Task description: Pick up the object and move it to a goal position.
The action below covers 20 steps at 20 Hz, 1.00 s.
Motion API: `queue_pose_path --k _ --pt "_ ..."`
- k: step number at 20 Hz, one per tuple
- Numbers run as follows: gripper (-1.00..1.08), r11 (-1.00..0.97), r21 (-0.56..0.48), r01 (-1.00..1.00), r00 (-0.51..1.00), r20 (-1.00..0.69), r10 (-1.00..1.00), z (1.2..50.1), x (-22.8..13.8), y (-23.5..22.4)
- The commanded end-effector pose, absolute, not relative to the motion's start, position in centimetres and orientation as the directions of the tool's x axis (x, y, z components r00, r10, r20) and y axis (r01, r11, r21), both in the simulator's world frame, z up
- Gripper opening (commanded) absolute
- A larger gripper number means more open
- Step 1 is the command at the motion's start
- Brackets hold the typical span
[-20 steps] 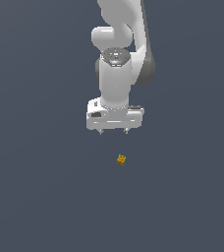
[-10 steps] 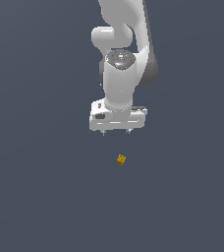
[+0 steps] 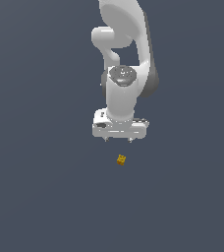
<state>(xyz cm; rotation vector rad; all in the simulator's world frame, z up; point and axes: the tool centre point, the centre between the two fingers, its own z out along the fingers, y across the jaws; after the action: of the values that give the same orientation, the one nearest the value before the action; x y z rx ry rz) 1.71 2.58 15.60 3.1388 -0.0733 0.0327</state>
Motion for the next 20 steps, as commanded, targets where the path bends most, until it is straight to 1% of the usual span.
queue_pose_path --k 1,11,20 --pt "1.0 -0.995 -0.002 -0.099 0.995 0.017 -0.099 14.3 2.3 2.9" --pt "1.0 -0.955 -0.003 -0.297 0.955 0.003 -0.297 9.1 4.3 4.1" --pt "1.0 -0.933 0.0 -0.361 0.933 0.0 -0.361 7.2 4.8 4.5"
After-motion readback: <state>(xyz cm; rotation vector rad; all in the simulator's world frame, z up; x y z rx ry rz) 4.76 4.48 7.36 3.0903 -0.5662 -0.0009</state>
